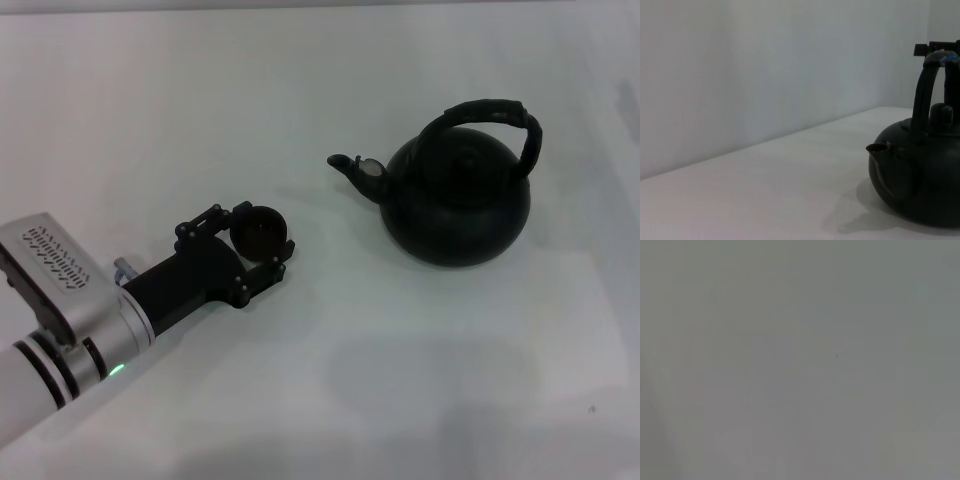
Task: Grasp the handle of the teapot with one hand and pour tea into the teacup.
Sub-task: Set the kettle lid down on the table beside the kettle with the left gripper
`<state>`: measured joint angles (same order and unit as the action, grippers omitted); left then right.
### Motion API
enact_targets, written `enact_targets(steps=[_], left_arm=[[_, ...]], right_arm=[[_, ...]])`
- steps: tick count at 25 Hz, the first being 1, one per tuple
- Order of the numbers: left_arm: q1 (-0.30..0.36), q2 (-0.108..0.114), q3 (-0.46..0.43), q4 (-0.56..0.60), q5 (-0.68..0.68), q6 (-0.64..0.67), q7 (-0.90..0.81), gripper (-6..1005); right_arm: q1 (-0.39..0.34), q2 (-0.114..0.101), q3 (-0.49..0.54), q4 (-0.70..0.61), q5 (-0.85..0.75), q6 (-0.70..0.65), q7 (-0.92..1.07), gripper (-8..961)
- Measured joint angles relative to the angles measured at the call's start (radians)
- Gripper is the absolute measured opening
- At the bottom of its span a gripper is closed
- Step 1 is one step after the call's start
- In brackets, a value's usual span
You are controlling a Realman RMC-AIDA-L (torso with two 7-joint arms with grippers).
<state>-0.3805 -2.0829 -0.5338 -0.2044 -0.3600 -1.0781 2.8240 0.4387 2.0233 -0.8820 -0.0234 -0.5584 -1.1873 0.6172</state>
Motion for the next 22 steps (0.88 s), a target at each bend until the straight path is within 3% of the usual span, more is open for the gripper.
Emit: enact_targets(steps=[22], left_arm=[[-0.001, 0.003, 0.000, 0.007, 0.001, 0.041, 0.000, 711]], right_arm=[[0.001, 0.000, 0.000, -0.003, 0.000, 0.000, -0.001, 827]])
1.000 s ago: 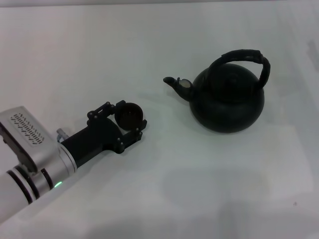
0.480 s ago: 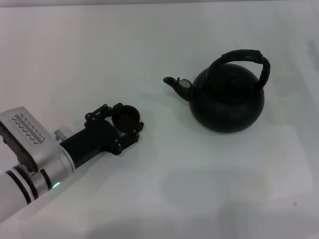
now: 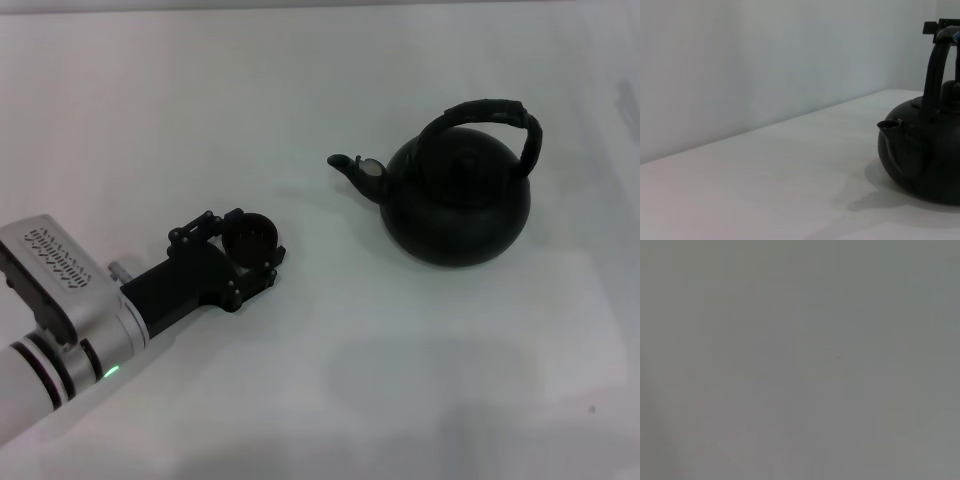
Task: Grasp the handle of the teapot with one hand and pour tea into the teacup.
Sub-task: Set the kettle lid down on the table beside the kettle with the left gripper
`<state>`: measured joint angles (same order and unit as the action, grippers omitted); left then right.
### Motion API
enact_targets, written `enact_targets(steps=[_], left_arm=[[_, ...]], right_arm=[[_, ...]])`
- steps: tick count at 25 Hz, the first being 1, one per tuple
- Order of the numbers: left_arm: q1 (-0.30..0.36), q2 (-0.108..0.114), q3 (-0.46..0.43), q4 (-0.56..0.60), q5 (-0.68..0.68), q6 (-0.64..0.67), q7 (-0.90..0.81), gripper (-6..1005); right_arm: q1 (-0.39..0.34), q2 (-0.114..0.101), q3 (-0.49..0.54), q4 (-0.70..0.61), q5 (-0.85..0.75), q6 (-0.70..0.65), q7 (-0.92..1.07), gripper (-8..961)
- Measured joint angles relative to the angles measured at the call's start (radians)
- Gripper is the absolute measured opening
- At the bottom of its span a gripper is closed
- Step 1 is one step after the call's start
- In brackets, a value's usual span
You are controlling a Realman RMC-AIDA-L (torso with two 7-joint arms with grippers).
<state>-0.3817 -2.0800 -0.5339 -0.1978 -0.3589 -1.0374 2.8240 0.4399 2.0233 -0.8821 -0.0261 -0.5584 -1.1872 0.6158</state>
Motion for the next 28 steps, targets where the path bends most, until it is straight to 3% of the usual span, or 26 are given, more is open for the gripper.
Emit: enact_targets(steps=[10, 16, 28], left_arm=[[0.000, 0.000, -0.009, -0.006, -0.006, 0.023, 0.000, 715], [0.003, 0.000, -0.011, -0.010, -0.008, 0.010, 0.000, 774], [0.041, 0.005, -0.027, -0.002, -0.055, -0.114, -0.001, 826]], right_arm=[[0.000, 0.000, 0.000, 0.000, 0.000, 0.000, 0.003, 827], [0.000, 0.000, 0.000, 0.002, 0.000, -0.004, 0.003, 827], [-0.001, 0.000, 0.000, 0.007, 0.000, -0.009, 0.004, 826]])
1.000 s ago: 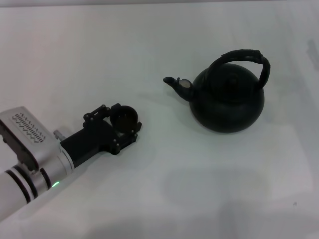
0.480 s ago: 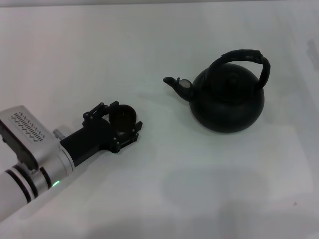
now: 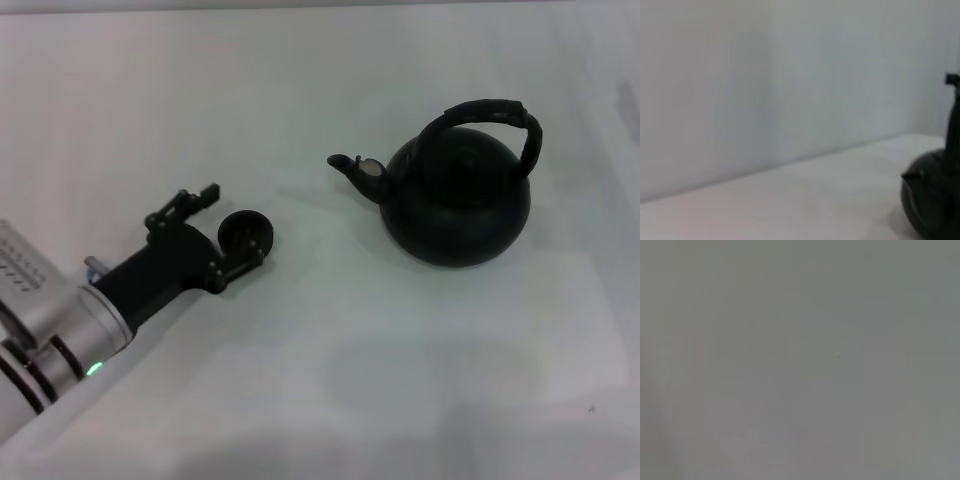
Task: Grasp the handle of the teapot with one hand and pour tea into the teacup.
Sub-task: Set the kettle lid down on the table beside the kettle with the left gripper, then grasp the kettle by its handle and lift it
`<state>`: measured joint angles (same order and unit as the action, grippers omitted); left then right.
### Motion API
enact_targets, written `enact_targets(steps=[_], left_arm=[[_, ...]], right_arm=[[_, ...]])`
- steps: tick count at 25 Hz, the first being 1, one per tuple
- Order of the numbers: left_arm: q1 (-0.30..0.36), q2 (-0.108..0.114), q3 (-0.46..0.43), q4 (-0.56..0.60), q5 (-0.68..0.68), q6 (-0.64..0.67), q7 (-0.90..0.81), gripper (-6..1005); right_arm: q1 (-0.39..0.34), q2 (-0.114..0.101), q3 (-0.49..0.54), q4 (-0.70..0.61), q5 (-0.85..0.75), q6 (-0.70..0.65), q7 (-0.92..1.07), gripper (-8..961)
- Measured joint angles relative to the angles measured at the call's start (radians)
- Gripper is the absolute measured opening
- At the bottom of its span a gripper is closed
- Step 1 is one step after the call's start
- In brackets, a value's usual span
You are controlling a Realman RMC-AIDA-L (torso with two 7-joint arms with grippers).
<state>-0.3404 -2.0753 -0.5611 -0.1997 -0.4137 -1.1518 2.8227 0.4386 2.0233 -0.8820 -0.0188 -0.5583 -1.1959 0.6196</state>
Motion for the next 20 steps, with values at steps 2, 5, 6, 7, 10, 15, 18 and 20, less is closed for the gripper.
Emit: enact_targets(steps=[2, 5, 6, 7, 10, 15, 18, 20], left_arm=[[0.010, 0.001, 0.000, 0.006, -0.037, -0.040, 0.000, 829], [0.035, -0.001, -0.001, 0.013, -0.094, -0.134, -0.001, 830], [0.045, -0.002, 0.000, 0.014, -0.122, -0.170, -0.001, 830], [0.057, -0.004, 0.000, 0.014, -0.154, -0.205, -0.001, 830], [0.086, -0.005, -0.001, 0.014, -0.254, -0.285, 0.000, 829], [0.112, -0.005, 0.000, 0.023, -0.393, -0.303, -0.004, 826], [0.129, -0.004, 0.000, 0.026, -0.506, -0.291, -0.004, 822], [0.138, -0.005, 0.000, 0.027, -0.578, -0.274, -0.005, 820]], right_arm=[[0.000, 0.001, 0.000, 0.003, 0.000, -0.001, 0.007, 826], [0.001, 0.003, -0.001, 0.011, 0.000, -0.003, 0.039, 826], [0.002, 0.003, 0.000, 0.014, 0.000, -0.003, 0.063, 826], [0.002, 0.004, 0.000, 0.016, 0.000, -0.003, 0.087, 826], [0.003, 0.002, -0.002, 0.016, -0.001, 0.001, 0.162, 826], [0.003, 0.001, -0.019, 0.010, -0.010, 0.003, 0.164, 827], [0.001, -0.003, -0.105, -0.020, -0.013, -0.046, 0.170, 826], [-0.007, -0.009, -0.192, -0.080, -0.016, -0.071, 0.205, 826]])
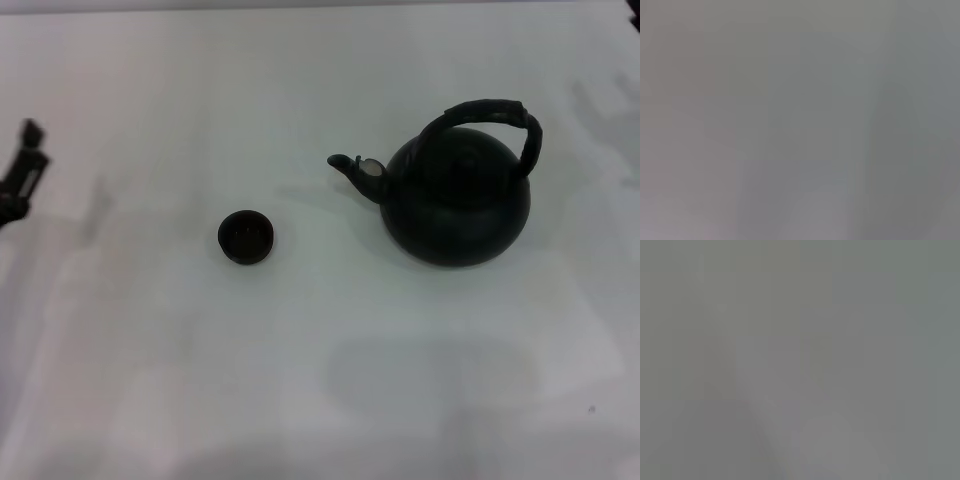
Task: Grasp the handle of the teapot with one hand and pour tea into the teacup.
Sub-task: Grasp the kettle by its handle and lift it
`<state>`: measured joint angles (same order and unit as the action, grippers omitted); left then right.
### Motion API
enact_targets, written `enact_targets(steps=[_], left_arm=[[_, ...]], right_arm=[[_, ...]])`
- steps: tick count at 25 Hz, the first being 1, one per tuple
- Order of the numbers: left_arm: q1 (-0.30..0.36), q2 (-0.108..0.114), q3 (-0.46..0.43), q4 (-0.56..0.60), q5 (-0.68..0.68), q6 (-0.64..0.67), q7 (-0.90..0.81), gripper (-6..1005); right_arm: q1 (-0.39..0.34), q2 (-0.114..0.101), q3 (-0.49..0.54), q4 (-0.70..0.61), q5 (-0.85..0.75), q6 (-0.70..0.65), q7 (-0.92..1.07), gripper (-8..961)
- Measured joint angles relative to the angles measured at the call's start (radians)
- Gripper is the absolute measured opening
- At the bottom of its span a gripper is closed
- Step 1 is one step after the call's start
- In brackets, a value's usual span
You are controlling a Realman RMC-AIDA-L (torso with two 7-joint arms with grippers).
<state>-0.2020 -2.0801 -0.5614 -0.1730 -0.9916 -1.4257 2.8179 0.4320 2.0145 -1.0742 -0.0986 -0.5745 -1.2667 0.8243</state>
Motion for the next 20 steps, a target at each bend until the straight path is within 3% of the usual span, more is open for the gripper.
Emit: enact_targets(steps=[2, 4, 8, 10, 14, 20], left_arm=[[0.008, 0.000, 0.000, 0.013, -0.058, 0.019, 0.000, 819], [0.010, 0.001, 0.000, 0.031, -0.076, 0.026, 0.000, 818], [0.005, 0.002, 0.000, 0.050, -0.089, 0.052, -0.001, 818], [0.000, 0.003, 0.000, 0.052, -0.090, 0.066, -0.001, 819], [-0.005, 0.003, 0.000, 0.052, -0.094, 0.077, -0.001, 819], [-0.017, 0.002, 0.000, 0.051, -0.161, 0.096, -0.001, 819]], right_arm=[[-0.012, -0.012, -0.076, -0.088, -0.015, 0.010, 0.077, 826], [-0.036, -0.039, -0.150, -0.219, -0.060, 0.051, 0.195, 826], [-0.101, -0.057, -0.188, -0.530, -0.255, 0.200, 0.379, 827], [-0.142, -0.051, -0.189, -0.690, -0.386, 0.303, 0.475, 827], [-0.239, -0.012, -0.191, -1.046, -0.767, 0.468, 0.764, 827], [-0.335, -0.002, -0.207, -1.343, -1.213, 0.413, 1.207, 828]])
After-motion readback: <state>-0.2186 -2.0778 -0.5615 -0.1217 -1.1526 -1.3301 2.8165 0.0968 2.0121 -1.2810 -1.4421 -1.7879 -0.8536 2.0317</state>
